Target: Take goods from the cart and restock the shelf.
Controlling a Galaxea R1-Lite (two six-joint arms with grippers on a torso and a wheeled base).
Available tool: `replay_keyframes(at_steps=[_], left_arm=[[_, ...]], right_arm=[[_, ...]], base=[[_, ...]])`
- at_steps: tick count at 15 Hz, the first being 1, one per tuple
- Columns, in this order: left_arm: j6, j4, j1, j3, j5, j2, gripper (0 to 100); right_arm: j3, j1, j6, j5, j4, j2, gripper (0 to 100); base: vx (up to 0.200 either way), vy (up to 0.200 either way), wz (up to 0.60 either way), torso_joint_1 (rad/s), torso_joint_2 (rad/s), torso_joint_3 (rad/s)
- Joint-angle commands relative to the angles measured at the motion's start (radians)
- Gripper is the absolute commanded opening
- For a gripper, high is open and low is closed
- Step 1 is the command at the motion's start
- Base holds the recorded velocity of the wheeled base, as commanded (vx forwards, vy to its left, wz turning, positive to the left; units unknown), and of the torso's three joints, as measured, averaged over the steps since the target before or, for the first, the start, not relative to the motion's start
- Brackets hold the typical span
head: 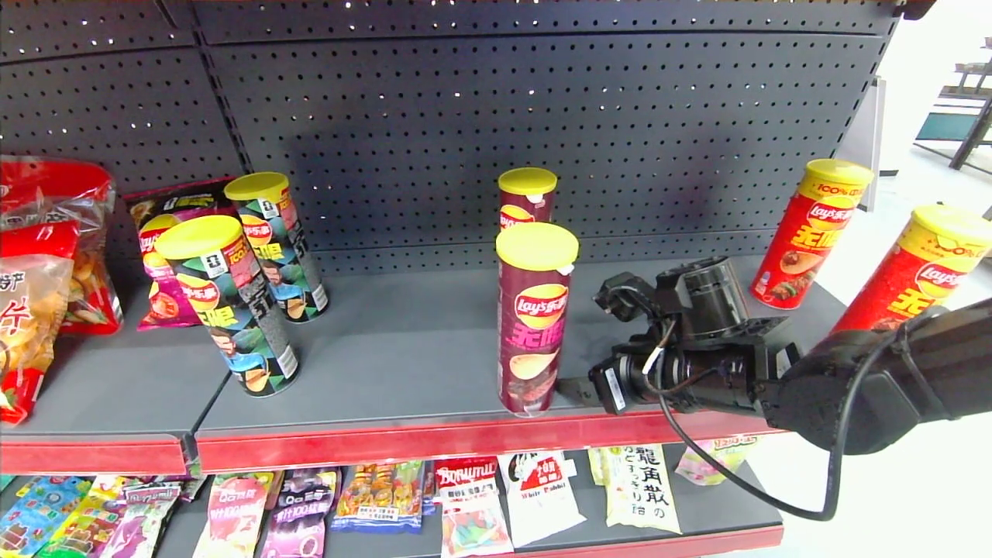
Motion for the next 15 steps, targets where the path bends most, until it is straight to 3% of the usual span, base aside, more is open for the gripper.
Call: replay_keyframes(at_steps=[1,7,11,13,15], left_arm=[[0.0,0.0,0.0,0.0,0.0,-0.001,100],[0.0,0.001,0.0,0.0,0.0,-0.001,100],[0.0,0.001,0.0,0.0,0.0,-0.001,100],[0.0,0.0,0.0,0.0,0.0,-0.001,100],[0.001,0.0,0.0,0.0,0.0,-0.001,100]], right_arm=[[0.009,-0.002,0.0,0.0,0.0,-0.011,100],[0.154,-0.007,0.004,0.001,0.0,-0.188,100],[0.432,-0.01,-0.032,0.009,0.001,-0.562,100],[0.581,-0.099,-0.081,0.038,0.001,-0.752,100],[0.681,-0.279,-0.153,0.219,0.003,-0.907,100]], base=[[0.0,0.0,0.0,0.0,0.0,0.0],[0.0,0.0,0.0,0.0,0.0,0.0],[0.0,0.0,0.0,0.0,0.0,0.0],[0.0,0.0,0.0,0.0,0.0,0.0],[0.0,0.0,0.0,0.0,0.0,0.0]])
